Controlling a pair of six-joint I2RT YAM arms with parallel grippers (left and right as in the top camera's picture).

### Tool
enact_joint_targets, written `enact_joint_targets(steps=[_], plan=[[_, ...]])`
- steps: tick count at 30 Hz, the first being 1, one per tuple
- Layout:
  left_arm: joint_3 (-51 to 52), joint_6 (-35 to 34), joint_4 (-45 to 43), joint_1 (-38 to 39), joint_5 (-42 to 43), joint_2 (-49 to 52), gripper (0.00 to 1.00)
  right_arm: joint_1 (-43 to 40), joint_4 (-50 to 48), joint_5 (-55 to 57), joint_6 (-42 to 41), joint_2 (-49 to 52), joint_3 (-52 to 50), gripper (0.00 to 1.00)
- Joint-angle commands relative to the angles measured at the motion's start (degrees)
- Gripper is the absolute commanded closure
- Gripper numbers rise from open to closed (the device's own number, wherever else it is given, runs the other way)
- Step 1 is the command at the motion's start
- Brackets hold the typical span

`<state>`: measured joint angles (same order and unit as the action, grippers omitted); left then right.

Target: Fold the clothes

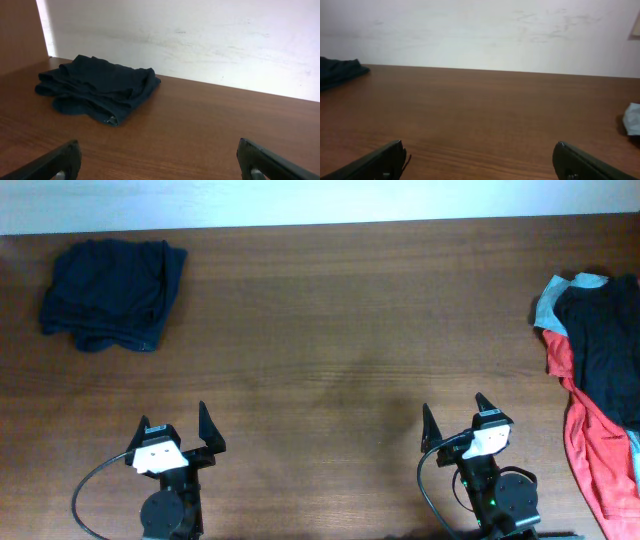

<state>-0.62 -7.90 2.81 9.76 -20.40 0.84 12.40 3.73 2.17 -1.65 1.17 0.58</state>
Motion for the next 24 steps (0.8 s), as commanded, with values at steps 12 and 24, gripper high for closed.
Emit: enact_joint_targets(steps=[12,24], plan=[[0.09,0.94,0.31,0.26,0.02,-0.22,0.01,-0.42,12.92,-0.26,-4.17,0.68,17.27,0.01],[0.09,0.94,0.31,0.26,0.02,-0.22,0.01,-0.44,31.71,3.58,-4.61,28.37,49.96,0.01]])
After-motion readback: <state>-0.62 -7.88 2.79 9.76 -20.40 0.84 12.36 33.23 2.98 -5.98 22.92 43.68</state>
